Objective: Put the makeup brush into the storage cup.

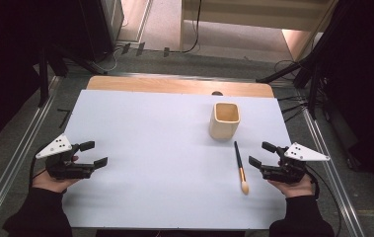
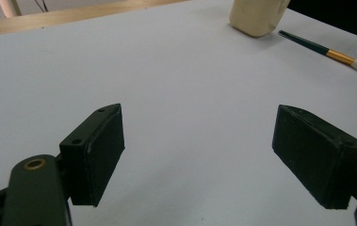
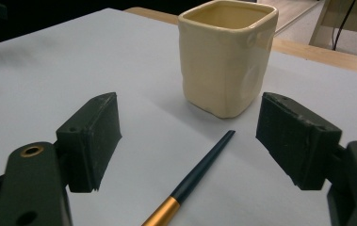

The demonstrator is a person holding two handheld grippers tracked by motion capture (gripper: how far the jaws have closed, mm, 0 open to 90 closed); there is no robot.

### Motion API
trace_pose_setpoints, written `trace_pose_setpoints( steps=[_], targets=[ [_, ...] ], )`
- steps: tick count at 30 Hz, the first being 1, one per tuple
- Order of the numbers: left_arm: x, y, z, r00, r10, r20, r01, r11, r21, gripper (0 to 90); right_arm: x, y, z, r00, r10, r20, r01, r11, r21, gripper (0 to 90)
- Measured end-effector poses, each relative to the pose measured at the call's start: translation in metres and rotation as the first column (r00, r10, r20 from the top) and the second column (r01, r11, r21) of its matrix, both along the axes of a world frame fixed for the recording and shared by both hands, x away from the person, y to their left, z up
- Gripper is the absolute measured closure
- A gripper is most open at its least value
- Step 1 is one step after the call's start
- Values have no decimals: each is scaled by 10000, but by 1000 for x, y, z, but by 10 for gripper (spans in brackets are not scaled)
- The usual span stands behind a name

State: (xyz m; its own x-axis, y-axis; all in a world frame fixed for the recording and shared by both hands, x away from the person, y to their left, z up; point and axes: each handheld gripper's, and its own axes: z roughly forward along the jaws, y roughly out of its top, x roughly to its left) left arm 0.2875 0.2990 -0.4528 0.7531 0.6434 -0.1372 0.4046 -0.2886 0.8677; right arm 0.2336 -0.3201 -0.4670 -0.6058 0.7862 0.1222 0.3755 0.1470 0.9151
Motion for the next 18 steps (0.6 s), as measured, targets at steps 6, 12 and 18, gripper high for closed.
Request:
trace_pose_setpoints(
  steps=[6,12,18],
  targets=[
    [0,0,0,10000,-4,-25,4,10000,3,180,0,1,0,9999,-4,-163,4,10000,-6,257],
    [0,0,1,9999,-77,-77,76,9999,-108,180,0,-1,-1,9996,240,-147,-237,9995,205,271],
    [0,0,1,10000,-50,-39,50,9999,-98,180,-1,-1,-1,9997,195,-135,-193,9997,171,258]
  ],
)
